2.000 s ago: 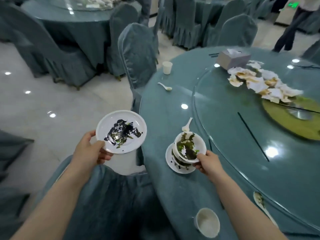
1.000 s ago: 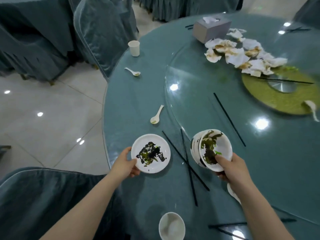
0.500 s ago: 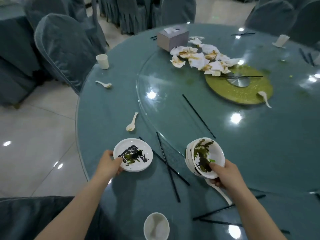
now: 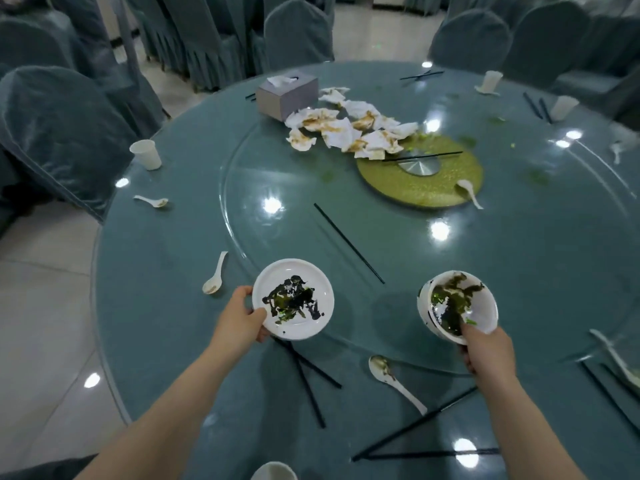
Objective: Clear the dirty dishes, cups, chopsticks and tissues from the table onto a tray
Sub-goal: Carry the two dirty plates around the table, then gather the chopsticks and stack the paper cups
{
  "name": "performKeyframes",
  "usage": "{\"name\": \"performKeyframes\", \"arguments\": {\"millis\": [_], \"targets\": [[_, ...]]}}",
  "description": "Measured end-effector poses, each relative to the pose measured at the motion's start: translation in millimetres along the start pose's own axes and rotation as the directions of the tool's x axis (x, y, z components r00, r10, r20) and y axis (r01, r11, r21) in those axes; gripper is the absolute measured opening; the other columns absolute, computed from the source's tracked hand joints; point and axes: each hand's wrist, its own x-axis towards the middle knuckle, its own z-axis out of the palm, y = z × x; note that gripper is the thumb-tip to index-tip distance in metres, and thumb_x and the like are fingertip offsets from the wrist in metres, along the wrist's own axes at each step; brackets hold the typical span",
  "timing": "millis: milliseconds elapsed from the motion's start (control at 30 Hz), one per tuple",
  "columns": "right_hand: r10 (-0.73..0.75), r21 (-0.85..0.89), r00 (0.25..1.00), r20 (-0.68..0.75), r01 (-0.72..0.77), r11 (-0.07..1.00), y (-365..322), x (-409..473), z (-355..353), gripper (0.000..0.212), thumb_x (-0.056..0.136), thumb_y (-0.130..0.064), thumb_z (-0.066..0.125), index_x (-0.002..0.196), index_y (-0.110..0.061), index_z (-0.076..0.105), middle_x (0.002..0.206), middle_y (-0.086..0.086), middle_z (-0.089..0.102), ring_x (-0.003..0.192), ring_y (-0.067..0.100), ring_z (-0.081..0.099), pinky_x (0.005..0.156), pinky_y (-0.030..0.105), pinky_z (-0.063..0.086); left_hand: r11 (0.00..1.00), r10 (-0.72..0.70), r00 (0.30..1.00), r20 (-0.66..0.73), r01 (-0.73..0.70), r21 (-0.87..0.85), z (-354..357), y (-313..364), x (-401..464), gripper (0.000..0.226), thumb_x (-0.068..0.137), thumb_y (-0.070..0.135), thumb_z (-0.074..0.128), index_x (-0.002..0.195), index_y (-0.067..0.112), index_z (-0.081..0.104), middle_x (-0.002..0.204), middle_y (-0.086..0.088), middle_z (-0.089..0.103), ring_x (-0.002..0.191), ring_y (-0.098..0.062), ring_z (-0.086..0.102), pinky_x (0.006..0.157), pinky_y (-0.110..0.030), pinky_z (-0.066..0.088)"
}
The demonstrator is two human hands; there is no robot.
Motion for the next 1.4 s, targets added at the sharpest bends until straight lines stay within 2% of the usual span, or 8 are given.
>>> {"name": "performKeyframes", "arguments": {"millis": [400,533,633,767,900,1133,1267,1400], "targets": [[0.079,0.368,0.995,-0.054,-0.054,0.928,18.2,11.2,8.4,0.053,0.097,-0.056,0.031,0.104,-0.006,0.05,0.078,0.015,0.063,0.056,0.021,0.062,0.051,0.03,0.046,0.969,-0.176,0.977,0.118,0.193,-0.154,59.7,16.5,37.4,0.028,0.095,0.008,0.047,0.12,0.017,0.039,0.068,-0.014,0.066,0.054,-0.02,0.06,0.048,-0.027,0.044],[0.018,0.244,1.0,0.02,-0.022,0.969,30.6,-7.5,25.9,0.038,0.096,-0.046,0.045,0.085,-0.011,0.057,0.07,0.005,0.062,0.053,0.012,0.064,0.052,0.028,0.046,0.947,-0.175,0.975,0.134,0.204,-0.249,68.0,23.6,47.4,0.033,0.096,0.012,0.05,0.126,0.014,0.035,0.073,-0.014,0.065,0.051,-0.016,0.061,0.045,-0.024,0.047],[-0.079,0.087,0.991,0.106,0.07,0.994,23.2,-14.1,40.5,0.016,0.092,-0.027,0.057,0.08,-0.017,0.062,0.072,0.002,0.067,0.057,0.007,0.065,0.062,0.032,0.05,0.928,-0.171,0.977,0.125,0.202,-0.313,67.3,26.7,51.2,0.033,0.096,0.013,0.052,0.125,0.013,0.035,0.075,-0.014,0.066,0.056,-0.018,0.062,0.048,-0.025,0.048],[-0.18,-0.037,0.968,0.175,0.189,0.981,-0.7,-15.7,67.1,0.011,0.088,-0.02,0.06,0.079,-0.025,0.063,0.071,-0.005,0.067,0.067,0.009,0.065,0.067,0.026,0.05,0.926,-0.187,0.975,0.122,0.217,-0.31,57.2,21.2,52.3,0.032,0.094,0.009,0.053,0.124,0.01,0.039,0.081,-0.014,0.068,0.062,-0.019,0.062,0.054,-0.026,0.049],[-0.303,-0.158,0.926,0.226,0.342,0.926,-31.0,-3.5,99.0,0.011,0.09,-0.018,0.057,0.095,-0.024,0.065,0.089,-0.011,0.065,0.081,0.004,0.061,0.071,0.017,0.046,0.9,-0.217,0.966,0.139,0.253,-0.355,41.8,15.3,54.3,0.035,0.091,0.008,0.059,0.121,0.013,0.042,0.093,-0.016,0.07,0.068,-0.021,0.064,0.06,-0.029,0.051],[-0.428,-0.436,0.865,0.261,0.501,0.748,-65.9,37.1,151.2,0.034,0.093,-0.019,0.057,0.126,-0.012,0.056,0.127,0.005,0.048,0.115,0.022,0.05,0.098,0.032,0.041,0.93,-0.216,0.969,0.119,0.241,-0.276,10.3,16.6,59.2,0.019,0.094,0.009,0.053,0.113,0.009,0.051,0.089,-0.013,0.071,0.07,-0.022,0.065,0.064,-0.029,0.052],[-0.399,-0.548,0.875,0.275,0.484,0.682,-71.9,51.1,163.6,0.036,0.094,-0.022,0.057,0.128,-0.01,0.054,0.127,0.008,0.049,0.117,0.027,0.046,0.097,0.037,0.042,0.936,-0.185,0.98,0.075,0.199,-0.291,-6.8,27.1,60.7,0.019,0.09,0.005,0.056,0.108,0.01,0.054,0.088,-0.01,0.071,0.07,-0.02,0.065,0.061,-0.025,0.049],[-0.338,-0.614,0.896,0.289,0.444,0.653,-81.0,51.8,165.1,0.019,0.095,-0.018,0.053,0.107,-0.007,0.063,0.11,0.012,0.062,0.1,0.031,0.058,0.083,0.037,0.049,0.953,-0.127,0.99,0.053,0.137,-0.27,-20.3,38.5,58.2,0.018,0.093,0.006,0.05,0.109,0.01,0.055,0.089,-0.008,0.07,0.073,-0.019,0.065,0.065,-0.025,0.049]]}}
